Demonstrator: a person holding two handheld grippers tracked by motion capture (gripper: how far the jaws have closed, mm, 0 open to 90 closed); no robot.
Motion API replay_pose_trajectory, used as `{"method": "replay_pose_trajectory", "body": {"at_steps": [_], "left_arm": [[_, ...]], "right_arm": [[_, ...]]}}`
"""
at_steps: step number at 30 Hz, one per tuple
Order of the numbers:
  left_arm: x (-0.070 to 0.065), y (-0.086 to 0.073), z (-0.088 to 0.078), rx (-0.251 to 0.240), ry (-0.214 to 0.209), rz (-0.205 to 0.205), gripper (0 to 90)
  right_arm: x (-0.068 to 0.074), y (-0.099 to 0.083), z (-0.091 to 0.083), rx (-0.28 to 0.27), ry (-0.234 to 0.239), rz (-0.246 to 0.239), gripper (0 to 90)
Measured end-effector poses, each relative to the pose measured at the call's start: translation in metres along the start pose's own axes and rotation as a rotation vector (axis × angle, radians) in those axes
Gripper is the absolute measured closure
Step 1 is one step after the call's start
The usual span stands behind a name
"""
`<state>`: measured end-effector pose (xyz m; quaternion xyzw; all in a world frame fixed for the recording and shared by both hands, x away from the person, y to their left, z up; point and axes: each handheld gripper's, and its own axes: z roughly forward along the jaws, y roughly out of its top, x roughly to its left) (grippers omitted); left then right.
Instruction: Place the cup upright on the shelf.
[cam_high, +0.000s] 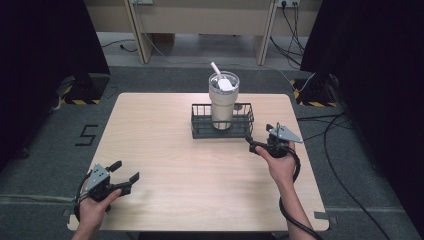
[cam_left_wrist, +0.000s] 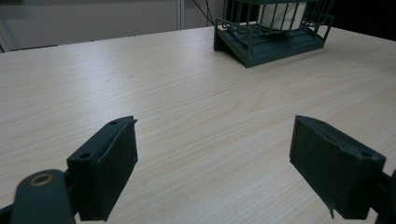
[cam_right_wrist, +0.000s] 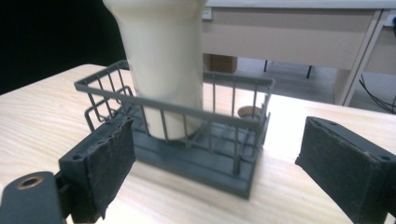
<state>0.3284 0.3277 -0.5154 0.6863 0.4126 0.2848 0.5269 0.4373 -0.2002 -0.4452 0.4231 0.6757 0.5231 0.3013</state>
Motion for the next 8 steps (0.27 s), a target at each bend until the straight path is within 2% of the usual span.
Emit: {"method": "replay_pose_trajectory", "body": {"at_steps": [3, 8], "left_arm": [[0.0, 0.0, 0.0, 0.002, 0.001, 0.001, 14.5], [-0.001, 0.0, 0.001, 0.003, 0.001, 0.001, 14.5]], "right_arm": [[-0.002, -0.008, -0.01, 0.0, -0.002, 0.012, 11.2], [0.001, -0.016, -0.018, 0.014, 0.014, 0.0, 12.3]]}}
